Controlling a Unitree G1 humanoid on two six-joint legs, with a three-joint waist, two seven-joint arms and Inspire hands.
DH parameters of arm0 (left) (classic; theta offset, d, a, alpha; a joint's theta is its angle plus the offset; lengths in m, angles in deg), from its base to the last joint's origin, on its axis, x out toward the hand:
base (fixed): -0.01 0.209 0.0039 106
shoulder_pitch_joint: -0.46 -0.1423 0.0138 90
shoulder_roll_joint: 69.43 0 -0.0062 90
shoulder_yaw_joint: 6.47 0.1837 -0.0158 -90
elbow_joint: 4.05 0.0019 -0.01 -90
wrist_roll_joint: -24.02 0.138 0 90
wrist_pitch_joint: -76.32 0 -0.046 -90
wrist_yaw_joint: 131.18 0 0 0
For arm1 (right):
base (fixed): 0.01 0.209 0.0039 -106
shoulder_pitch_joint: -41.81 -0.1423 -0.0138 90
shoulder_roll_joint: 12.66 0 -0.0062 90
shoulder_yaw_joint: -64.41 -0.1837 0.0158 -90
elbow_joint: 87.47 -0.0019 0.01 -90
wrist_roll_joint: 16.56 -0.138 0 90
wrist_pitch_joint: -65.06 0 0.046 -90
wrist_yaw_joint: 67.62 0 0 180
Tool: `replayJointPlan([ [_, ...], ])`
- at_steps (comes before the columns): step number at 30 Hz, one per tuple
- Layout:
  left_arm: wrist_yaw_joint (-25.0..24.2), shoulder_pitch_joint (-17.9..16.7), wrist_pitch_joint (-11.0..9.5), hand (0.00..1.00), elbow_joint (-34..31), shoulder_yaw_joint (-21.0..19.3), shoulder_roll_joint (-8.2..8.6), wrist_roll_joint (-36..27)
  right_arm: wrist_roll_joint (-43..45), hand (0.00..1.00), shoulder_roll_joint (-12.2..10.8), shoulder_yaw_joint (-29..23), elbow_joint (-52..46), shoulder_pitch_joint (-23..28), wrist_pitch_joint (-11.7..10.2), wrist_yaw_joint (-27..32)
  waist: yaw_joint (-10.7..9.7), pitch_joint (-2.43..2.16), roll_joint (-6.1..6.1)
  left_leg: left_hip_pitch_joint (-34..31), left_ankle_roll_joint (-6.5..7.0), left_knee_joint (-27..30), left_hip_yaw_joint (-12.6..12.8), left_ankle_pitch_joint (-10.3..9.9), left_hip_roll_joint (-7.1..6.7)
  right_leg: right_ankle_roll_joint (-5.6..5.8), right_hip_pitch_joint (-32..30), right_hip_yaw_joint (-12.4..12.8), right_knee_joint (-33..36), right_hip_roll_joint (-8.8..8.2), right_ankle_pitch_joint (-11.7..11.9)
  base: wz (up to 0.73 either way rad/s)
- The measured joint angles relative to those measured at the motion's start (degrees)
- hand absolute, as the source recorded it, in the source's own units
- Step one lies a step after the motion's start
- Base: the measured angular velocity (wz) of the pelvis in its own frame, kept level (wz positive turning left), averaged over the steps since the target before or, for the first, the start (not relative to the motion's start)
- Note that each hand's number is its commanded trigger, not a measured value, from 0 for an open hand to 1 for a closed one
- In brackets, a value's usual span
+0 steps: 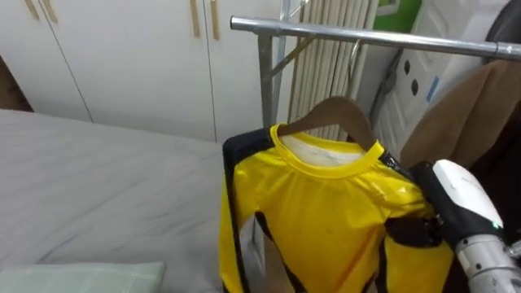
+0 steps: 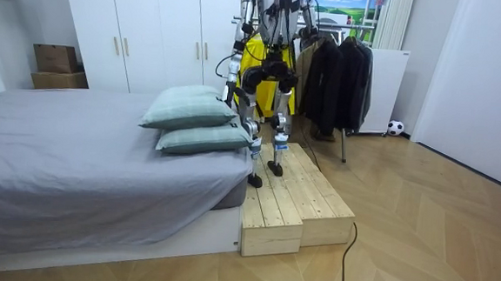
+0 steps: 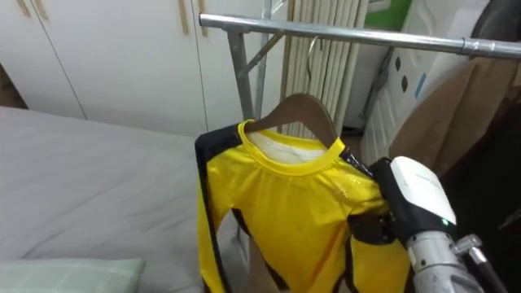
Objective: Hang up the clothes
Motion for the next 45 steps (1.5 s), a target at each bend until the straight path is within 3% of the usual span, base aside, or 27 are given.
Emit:
replayJointPlan([
  [1, 0.0, 0.0, 0.0, 0.0, 0.0, -1.7, -0.02, 0.0, -0.4, 1.0, 0.1, -0.2, -0.4, 0.1, 0.0, 0.0, 0.0, 0.21, 0.18, 0.3, -0.46, -1.3, -0.5, 0.3, -0.17, -1.9, 0.0, 0.7, -1.2, 0.72, 1.2, -0.41],
  [2, 0.0, 0.0, 0.0, 0.0, 0.3, -2.1, 0.08, 0.0, -0.5, 1.0, 0.1, -0.4, -0.4, 0.2, 0.0, 0.0, 0.1, 0.36, 0.36, 0.3, -0.45, -1.5, -0.2, 0.3, -0.1, -2.52, -0.1, 1.3, -2.0, 1.18, 1.9, -0.45],
  [8, -0.3, 0.2, 0.0, 0.0, 0.4, -1.7, 0.3, 0.0, -3.6, 1.0, 1.2, -1.5, -0.3, 0.3, -0.3, 0.1, -0.4, 0.43, 0.16, 0.0, -0.27, -1.6, 0.1, 0.3, 0.23, -1.91, 0.3, 1.6, -5.6, 1.85, 4.2, -0.11],
  [14, -0.3, 0.3, -0.6, 0.0, 0.2, -2.4, 0.21, 0.0, -3.3, 1.0, 1.2, -1.5, -0.3, 0.2, -0.5, 0.1, 0.4, 0.12, -0.34, -0.5, -0.21, -2.1, 0.1, 0.4, 0.76, -2.18, 1.2, 1.1, -8.6, 2.71, 6.1, -0.02],
  [21, 0.8, 0.4, -0.6, 0.0, 0.2, -1.2, 0.18, -0.1, -2.9, 1.0, 1.2, -1.2, -0.4, 0.2, 0.3, 0.2, 1.9, 0.15, -0.26, 0.4, -0.33, -2.4, 0.0, 0.6, 0.95, -2.36, 2.4, 1.1, -9.5, 3.11, 6.3, 0.01],
  [45, 2.8, 0.4, -0.6, 0.0, 0.2, 0.2, 0.56, -0.1, -2.9, 1.0, 1.1, 0.9, -0.6, 0.2, 0.1, 0.5, 2.4, -0.31, -0.04, 1.8, -0.5, -3.3, -0.1, 1.4, 0.8, -2.56, 3.9, 1.1, -9.9, 3.21, 6.9, 0.0],
])
